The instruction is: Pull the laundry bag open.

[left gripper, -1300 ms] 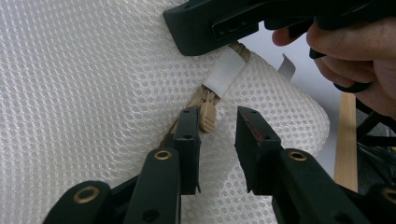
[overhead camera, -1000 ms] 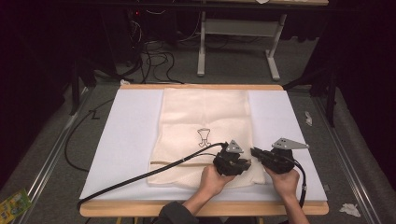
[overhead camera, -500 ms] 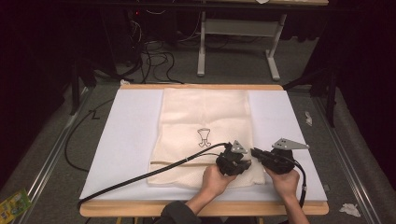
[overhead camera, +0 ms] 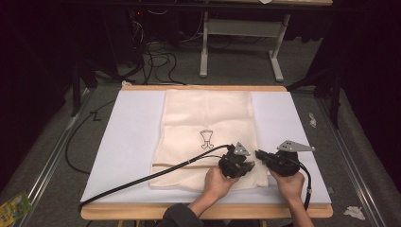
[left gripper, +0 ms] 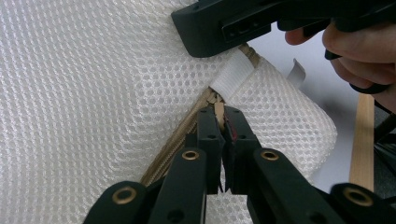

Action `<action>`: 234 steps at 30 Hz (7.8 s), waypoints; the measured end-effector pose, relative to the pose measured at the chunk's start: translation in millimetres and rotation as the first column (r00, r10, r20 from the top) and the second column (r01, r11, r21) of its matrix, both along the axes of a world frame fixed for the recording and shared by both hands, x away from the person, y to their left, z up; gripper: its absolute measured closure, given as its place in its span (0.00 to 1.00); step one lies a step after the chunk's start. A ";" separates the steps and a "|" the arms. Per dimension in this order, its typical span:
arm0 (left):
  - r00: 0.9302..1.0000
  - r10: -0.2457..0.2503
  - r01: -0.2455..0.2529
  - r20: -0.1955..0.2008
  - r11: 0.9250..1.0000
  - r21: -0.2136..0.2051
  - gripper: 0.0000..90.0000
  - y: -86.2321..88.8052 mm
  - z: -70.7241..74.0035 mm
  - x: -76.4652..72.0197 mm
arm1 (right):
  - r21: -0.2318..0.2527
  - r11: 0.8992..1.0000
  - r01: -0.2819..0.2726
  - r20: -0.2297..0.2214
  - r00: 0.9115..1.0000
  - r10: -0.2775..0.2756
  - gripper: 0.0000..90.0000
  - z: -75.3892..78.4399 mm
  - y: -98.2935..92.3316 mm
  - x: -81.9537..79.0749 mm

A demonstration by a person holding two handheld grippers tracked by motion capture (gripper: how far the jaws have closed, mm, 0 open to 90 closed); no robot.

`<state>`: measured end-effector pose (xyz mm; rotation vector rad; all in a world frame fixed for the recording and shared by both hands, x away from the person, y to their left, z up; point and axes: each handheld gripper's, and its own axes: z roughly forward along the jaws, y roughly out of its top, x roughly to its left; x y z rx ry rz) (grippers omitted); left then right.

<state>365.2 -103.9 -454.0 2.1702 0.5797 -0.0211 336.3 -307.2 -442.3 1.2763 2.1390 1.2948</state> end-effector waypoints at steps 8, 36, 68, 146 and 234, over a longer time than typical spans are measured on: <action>1.000 -0.007 0.007 0.014 1.000 0.014 0.97 2.2 2.6 -2.8 | 0.003 1.000 0.004 -0.003 1.000 -0.004 0.98 -1.1 -3.1 -1.3; 1.000 -0.004 0.003 0.020 0.999 0.048 0.97 3.7 4.6 -6.5 | 0.003 1.000 -0.014 -0.003 1.000 0.014 0.99 -1.2 -2.6 -1.4; 1.000 0.021 -0.021 0.013 0.999 0.045 0.97 11.6 8.6 -7.7 | 0.002 0.999 -0.035 0.011 0.999 0.035 0.99 0.7 -0.8 -2.8; 0.995 0.082 -0.083 0.050 0.996 0.015 0.97 68.8 20.9 -7.1 | 0.019 1.000 -0.021 -0.008 1.000 0.021 0.99 -0.7 -9.9 0.2; 0.983 0.176 -0.175 0.045 0.984 -0.033 0.97 126.8 24.0 -3.8 | 0.022 1.000 -0.002 -0.020 1.000 0.003 0.99 1.0 -16.6 2.0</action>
